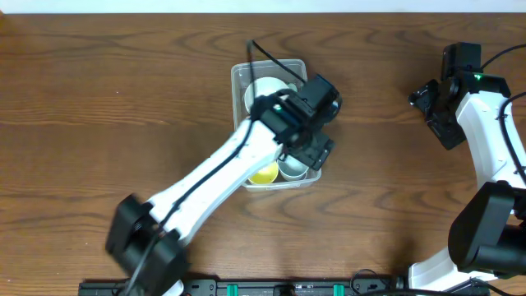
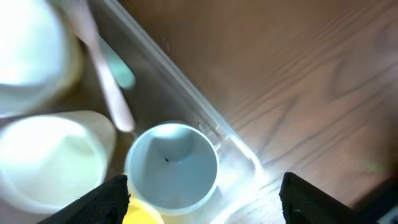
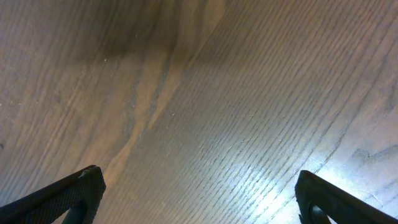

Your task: Pack container

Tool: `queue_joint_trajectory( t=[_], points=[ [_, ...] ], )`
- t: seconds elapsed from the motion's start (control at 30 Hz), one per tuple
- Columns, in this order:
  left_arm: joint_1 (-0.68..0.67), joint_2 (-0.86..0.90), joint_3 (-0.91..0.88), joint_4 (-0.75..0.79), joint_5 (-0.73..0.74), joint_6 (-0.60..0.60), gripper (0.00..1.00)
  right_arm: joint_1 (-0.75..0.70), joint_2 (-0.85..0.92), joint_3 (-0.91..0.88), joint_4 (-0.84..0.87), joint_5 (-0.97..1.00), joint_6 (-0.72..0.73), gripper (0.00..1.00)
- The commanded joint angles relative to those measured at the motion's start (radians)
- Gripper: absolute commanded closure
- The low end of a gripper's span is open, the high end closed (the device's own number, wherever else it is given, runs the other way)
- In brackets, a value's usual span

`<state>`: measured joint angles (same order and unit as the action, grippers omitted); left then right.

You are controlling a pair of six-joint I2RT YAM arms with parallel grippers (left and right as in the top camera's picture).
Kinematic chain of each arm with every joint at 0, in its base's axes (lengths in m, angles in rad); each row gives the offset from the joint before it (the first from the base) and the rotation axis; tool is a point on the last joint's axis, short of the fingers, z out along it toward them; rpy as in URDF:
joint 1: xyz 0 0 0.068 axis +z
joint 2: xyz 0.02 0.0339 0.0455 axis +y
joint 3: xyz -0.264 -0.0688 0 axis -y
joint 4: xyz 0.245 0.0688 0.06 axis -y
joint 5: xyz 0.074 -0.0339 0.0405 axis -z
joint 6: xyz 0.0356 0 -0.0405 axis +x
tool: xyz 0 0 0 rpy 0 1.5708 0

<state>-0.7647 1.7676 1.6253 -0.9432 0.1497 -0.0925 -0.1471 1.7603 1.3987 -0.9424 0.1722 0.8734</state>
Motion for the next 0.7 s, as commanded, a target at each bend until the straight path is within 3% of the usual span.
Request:
queue_joint_trajectory(
  t=[0.0,0.13,0.47,0.67],
  points=[
    [0.03,-0.105,0.023,-0.029,-0.031,0.005,0.21,-0.002,-0.002,-0.001,0.0,0.007,0.012,0.01],
    [0.08,-0.214,0.023,-0.073,-0.032,-0.01,0.09,-0.002,-0.002,-0.001,0.0,0.007,0.012,0.01],
    [0.233,-0.509,0.023,-0.151,-0.13,-0.008,0.02,-0.002,-0.002,-0.001,0.0,0.007,0.012,0.01],
    [0.241,-0.67,0.023,-0.451,-0.359,0.066,0.02,-0.002,-0.002,-0.001,-0.001,0.007,0.012,0.01]
  ],
)
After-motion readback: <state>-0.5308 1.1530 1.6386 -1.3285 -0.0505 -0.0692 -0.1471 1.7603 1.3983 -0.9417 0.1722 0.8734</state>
